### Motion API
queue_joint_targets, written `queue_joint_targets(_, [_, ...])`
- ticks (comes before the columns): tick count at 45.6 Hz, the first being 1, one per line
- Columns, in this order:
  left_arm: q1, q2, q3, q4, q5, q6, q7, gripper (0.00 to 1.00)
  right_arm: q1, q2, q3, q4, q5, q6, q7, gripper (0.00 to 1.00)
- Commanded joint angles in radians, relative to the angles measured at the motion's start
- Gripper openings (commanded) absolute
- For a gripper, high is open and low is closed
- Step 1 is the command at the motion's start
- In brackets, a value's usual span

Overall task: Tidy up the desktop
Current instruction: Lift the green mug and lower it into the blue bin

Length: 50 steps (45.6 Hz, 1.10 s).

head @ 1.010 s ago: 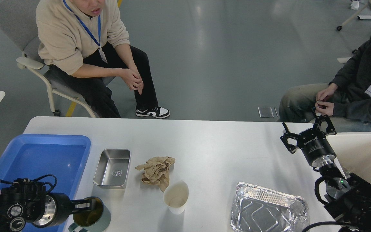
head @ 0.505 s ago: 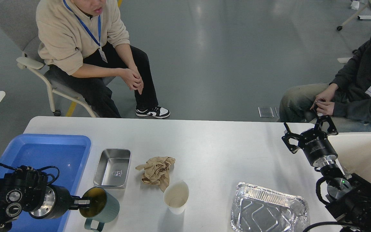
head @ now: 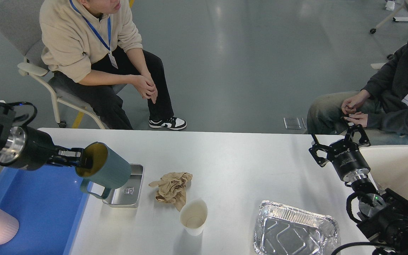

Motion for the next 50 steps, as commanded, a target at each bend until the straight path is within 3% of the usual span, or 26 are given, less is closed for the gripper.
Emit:
queue_joint_targets(1, [-0.089,0.036,0.071,0.007,-0.047,0.000,0.005,0.03,0.003,0.002,0.000,0.002,0.000,-0.001,0.000,1.00])
queue_joint_targets(8, [-0.068,0.107,0.088,0.053,-0.052,0.000,0.004,0.03,0.004,0.002,0.000,0.002,0.000,0.001,0.000,1.00])
queue_joint_targets(16, [0.046,0.133,0.081,0.259,-0.040,0.000,-0.012,0.03,0.003,0.001,0.000,0.002,0.000,0.001,0.000,1.00])
queue_joint_targets(24, [0.117,0.090,0.064,0.441,-0.012,0.000,-0.027,0.02,0.001,-0.002,0.000,0.002,0.000,0.001,-0.002,1.00])
queue_joint_targets(30, [0.181,0.013,-0.033,0.550,0.092,0.000,-0.033,0.02,-0.003,-0.004,0.000,0.002,0.000,0.002,-0.002,1.00])
queue_joint_targets(41, [0.472,-0.130,-0.359,0.552,0.315,0.000,-0.038,0.02,-0.009,-0.002,0.000,0.002,0.000,0.002,0.000,1.00])
queue_joint_targets(50, [0.561,-0.209,-0.407,0.532,0.401,0.000,-0.038,0.02,-0.011,-0.002,0.000,0.002,0.000,0.002,-0.002,1.00])
